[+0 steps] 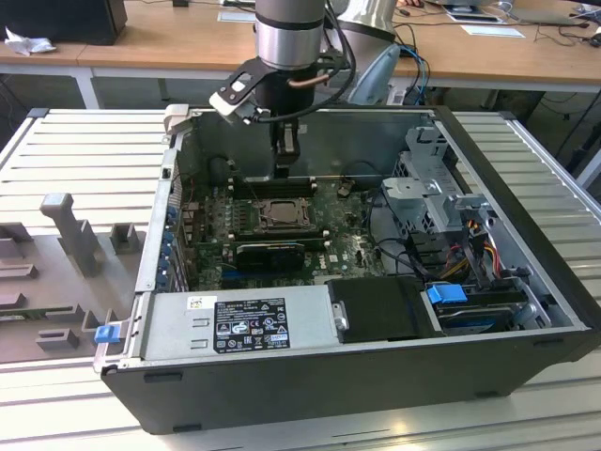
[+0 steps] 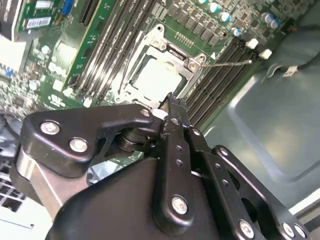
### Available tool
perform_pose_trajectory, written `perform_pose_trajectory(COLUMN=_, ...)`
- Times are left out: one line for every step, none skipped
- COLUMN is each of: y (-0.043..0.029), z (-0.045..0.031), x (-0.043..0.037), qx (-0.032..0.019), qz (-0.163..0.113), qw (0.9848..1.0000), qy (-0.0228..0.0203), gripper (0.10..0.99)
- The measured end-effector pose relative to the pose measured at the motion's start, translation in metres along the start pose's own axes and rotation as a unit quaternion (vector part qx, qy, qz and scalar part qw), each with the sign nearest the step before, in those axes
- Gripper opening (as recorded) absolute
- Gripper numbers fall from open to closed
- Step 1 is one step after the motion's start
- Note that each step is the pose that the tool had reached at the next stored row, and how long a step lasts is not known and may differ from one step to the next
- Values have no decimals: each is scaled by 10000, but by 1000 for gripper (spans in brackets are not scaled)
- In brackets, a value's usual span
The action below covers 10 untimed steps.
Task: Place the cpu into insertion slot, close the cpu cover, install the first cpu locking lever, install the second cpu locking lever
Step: 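Install the first cpu locking lever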
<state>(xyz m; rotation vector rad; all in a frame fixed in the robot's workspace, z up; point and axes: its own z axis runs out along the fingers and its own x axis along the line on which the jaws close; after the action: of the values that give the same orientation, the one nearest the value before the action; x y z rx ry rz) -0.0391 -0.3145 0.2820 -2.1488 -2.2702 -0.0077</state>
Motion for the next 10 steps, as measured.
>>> perform_pose_trajectory(y=0, z=0, x=0, qx=5, qz=-292, qw=9996, qy=-2, gripper=106)
perform_pose_trajectory(y=0, z=1, x=0, qx=7, qz=-458, qw=9990, qy=-4, gripper=106)
perform_pose_trajectory(y=0, z=5, x=0, qx=11, qz=-677, qw=9977, qy=-6, gripper=106)
perform_pose_trajectory(y=0, z=8, x=0, qx=12, qz=-826, qw=9966, qy=-6, gripper=106)
perform_pose_trajectory(y=0, z=14, x=0, qx=14, qz=-988, qw=9951, qy=-7, gripper=106)
perform_pose_trajectory(y=0, z=18, x=0, qx=19, qz=-1186, qw=9929, qy=-10, gripper=106)
perform_pose_trajectory(y=0, z=19, x=-1, qx=22, qz=-1356, qw=9908, qy=-11, gripper=106)
perform_pose_trajectory(y=0, z=20, x=0, qx=22, qz=-1470, qw=9891, qy=-11, gripper=106)
perform_pose_trajectory(y=0, z=20, x=0, qx=24, qz=-1563, qw=9877, qy=-12, gripper=106)
perform_pose_trajectory(y=0, z=20, x=0, qx=25, qz=-1667, qw=9860, qy=-12, gripper=106)
